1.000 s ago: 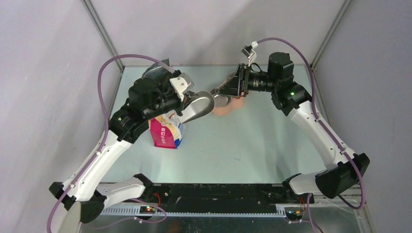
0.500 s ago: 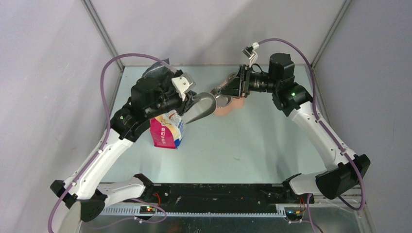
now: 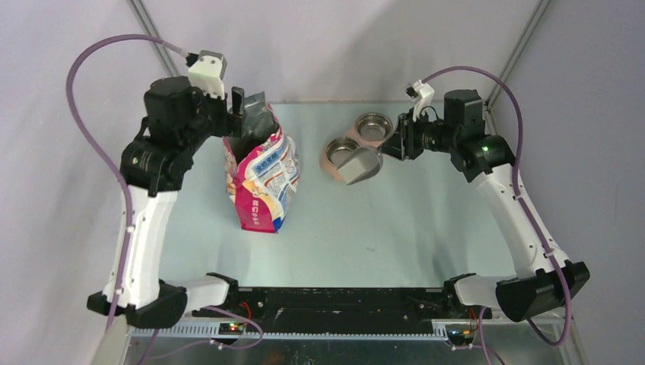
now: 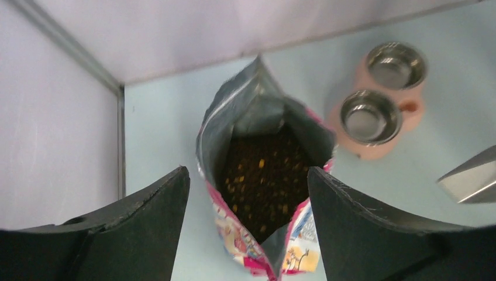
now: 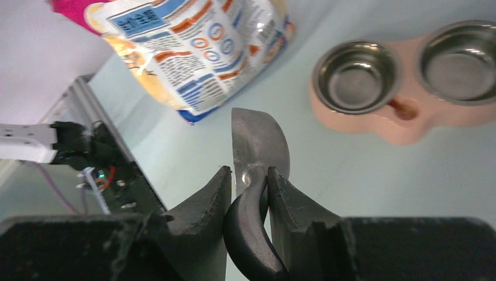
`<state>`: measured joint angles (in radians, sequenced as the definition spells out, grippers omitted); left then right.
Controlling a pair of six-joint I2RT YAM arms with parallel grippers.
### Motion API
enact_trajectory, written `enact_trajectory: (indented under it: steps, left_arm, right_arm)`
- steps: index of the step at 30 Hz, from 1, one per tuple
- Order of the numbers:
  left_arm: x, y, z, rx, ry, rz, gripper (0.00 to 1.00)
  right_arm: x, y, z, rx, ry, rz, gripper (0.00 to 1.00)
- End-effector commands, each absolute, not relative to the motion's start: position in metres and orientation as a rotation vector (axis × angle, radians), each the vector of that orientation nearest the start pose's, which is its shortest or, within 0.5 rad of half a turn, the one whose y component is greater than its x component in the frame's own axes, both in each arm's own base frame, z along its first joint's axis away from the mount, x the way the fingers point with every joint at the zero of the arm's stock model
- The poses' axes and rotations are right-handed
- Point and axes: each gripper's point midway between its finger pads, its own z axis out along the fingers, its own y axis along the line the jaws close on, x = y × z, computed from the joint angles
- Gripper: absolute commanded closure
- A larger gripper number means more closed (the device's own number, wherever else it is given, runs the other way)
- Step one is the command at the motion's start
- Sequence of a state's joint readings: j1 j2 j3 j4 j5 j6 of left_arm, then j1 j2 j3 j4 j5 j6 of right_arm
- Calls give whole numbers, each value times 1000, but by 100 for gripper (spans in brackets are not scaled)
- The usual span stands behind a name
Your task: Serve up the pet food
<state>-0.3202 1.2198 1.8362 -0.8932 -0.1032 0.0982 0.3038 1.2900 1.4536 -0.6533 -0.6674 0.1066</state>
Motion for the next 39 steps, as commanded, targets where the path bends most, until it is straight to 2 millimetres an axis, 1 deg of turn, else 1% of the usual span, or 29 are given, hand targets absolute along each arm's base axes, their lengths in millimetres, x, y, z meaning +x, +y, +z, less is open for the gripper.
enact_trajectory:
  steps: [1, 2, 5, 6, 7, 8, 11, 15, 16, 17, 18, 19, 20, 22, 23, 25, 26, 27, 28, 29, 30, 31, 33, 34, 35, 36, 37, 38, 39]
  left_arm:
    - [320, -51, 385, 134, 2063, 17, 18]
    - [322, -48, 381, 125, 2076, 25, 18]
    - [334, -36, 361, 68, 2163, 32, 16]
    - [339, -30, 353, 48, 2194, 34, 17]
    - [341, -31, 348, 55, 2209, 15, 17]
    - [345, -27, 341, 50, 2230, 24, 18]
    - [350, -20, 327, 43, 2276, 52, 22]
    - [354, -16, 310, 54, 2324, 63, 32]
    - [356, -17, 305, 56, 2334, 47, 40]
    - [357, -17, 304, 56, 2337, 39, 44]
    - [360, -19, 301, 61, 2341, 16, 50]
    - [361, -22, 300, 68, 2342, -6, 53]
    - [362, -32, 298, 132, 2345, -70, 60]
    - [362, -40, 295, 186, 2355, -124, 69]
    - [362, -41, 294, 196, 2357, -131, 73]
    - [363, -43, 290, 220, 2359, -141, 83]
    - [363, -45, 290, 231, 2353, -153, 92]
    - [363, -47, 290, 257, 2346, -161, 96]
    - [361, -56, 293, 298, 2327, -221, 99]
    - [358, -62, 298, 348, 2304, -255, 100]
    - [352, -77, 303, 404, 2277, -349, 100]
    - [349, -84, 311, 444, 2235, -373, 100]
    - [341, -99, 318, 520, 2167, -423, 100]
    - [338, -103, 321, 546, 2143, -428, 100]
    - [333, -111, 325, 604, 2096, -435, 100]
    - [330, -115, 326, 625, 2078, -433, 100]
    - [326, -121, 329, 649, 2044, -428, 100]
    - [325, -124, 331, 655, 2029, -430, 100]
    - [321, -130, 333, 654, 2009, -446, 100]
  right_arm:
    - [316, 191, 377, -642, 1813, 719, 100]
    - [318, 189, 382, -634, 1799, 703, 100]
    - [318, 190, 388, -638, 1778, 706, 100]
    - [317, 192, 386, -642, 1778, 719, 100]
    - [318, 193, 387, -636, 1771, 730, 100]
    - [316, 194, 381, -634, 1779, 747, 100]
    - [316, 198, 377, -608, 1784, 789, 100]
    - [313, 200, 378, -606, 1781, 813, 100]
    - [313, 201, 379, -604, 1779, 816, 100]
    - [312, 201, 381, -604, 1773, 818, 100]
    - [313, 201, 383, -598, 1770, 820, 100]
    - [313, 201, 384, -595, 1765, 819, 100]
    - [314, 201, 387, -589, 1761, 816, 100]
    - [317, 200, 392, -554, 1759, 804, 100]
    - [318, 199, 397, -541, 1749, 798, 100]
    - [318, 200, 404, -533, 1738, 808, 100]
    - [318, 201, 408, -528, 1732, 815, 100]
    - [317, 202, 415, -531, 1717, 820, 100]
    - [317, 203, 419, -528, 1706, 828, 100]
    - [316, 204, 428, -530, 1687, 835, 100]
    - [315, 207, 434, -533, 1672, 846, 100]
    - [313, 212, 444, -546, 1646, 856, 100]
    - [312, 222, 458, -558, 1614, 869, 100]
    - [312, 225, 461, -562, 1606, 872, 100]
    - [311, 233, 465, -575, 1597, 883, 100]
    - [316, 239, 461, -580, 1607, 885, 100]
    - [311, 248, 468, -610, 1584, 893, 100]
    - [316, 256, 462, -622, 1599, 892, 100]
    - [311, 265, 468, -666, 1570, 890, 100]
